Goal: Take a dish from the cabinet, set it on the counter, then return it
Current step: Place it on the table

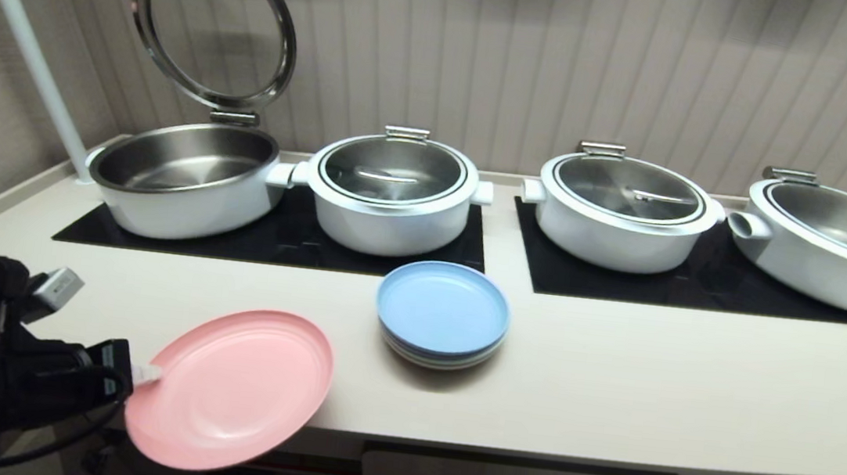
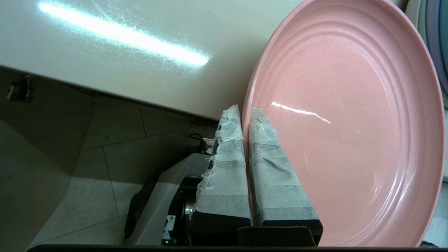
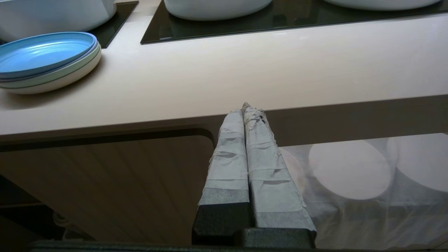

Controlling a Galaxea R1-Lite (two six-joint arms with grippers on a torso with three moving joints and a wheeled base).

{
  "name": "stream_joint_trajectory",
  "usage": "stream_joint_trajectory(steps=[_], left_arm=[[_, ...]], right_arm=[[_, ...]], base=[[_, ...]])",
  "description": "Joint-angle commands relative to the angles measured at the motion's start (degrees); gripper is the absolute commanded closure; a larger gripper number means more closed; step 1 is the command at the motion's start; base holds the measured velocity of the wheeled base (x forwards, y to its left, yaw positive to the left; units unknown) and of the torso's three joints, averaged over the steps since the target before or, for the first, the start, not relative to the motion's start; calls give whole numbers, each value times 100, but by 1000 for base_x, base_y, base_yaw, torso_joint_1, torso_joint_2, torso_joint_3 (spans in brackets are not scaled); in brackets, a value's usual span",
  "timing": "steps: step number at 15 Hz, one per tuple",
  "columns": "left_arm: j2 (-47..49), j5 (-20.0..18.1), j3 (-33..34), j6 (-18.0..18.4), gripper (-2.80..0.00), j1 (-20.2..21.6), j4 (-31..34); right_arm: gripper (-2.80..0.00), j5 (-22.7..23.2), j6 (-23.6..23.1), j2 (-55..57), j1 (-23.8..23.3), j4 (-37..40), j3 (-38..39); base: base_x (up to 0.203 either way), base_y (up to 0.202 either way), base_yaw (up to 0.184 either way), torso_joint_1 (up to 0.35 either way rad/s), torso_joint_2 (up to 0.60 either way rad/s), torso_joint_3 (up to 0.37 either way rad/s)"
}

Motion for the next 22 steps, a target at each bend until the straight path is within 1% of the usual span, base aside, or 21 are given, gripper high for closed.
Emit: stream_joint_trajectory(steps=[1,3,4,7,10,15,18,21,22], left_arm=[[454,-9,-175,-22,0,5,-10],[843,-14,-351,-25,0,6,-97],[1038,-12,-398,-26,0,3,-242],[1657,21,-421,-26,0,-12,-1046],[2052,38,-465,-9,0,-124,-1483],[2285,155,-787,-21,0,-265,-1521],[2392,239,-858,-35,0,-280,-1530],[2436,248,-973,-279,0,-307,-1530],[2436,256,-1013,-285,0,-298,-1530]], right_arm=[[0,-2,4,0,1,-3,0],[0,-2,4,0,1,-5,0],[0,-2,4,0,1,-5,0],[0,-2,4,0,1,-5,0],[0,-2,4,0,1,-1,0],[0,-2,4,0,1,-5,0],[0,-2,4,0,1,-5,0],[0,-2,4,0,1,-5,0],[0,-2,4,0,1,-5,0]], base=[[0,0,0,0,0,0],[0,0,0,0,0,0],[0,0,0,0,0,0],[0,0,0,0,0,0],[0,0,0,0,0,0],[0,0,0,0,0,0],[0,0,0,0,0,0],[0,0,0,0,0,0],[0,0,0,0,0,0]])
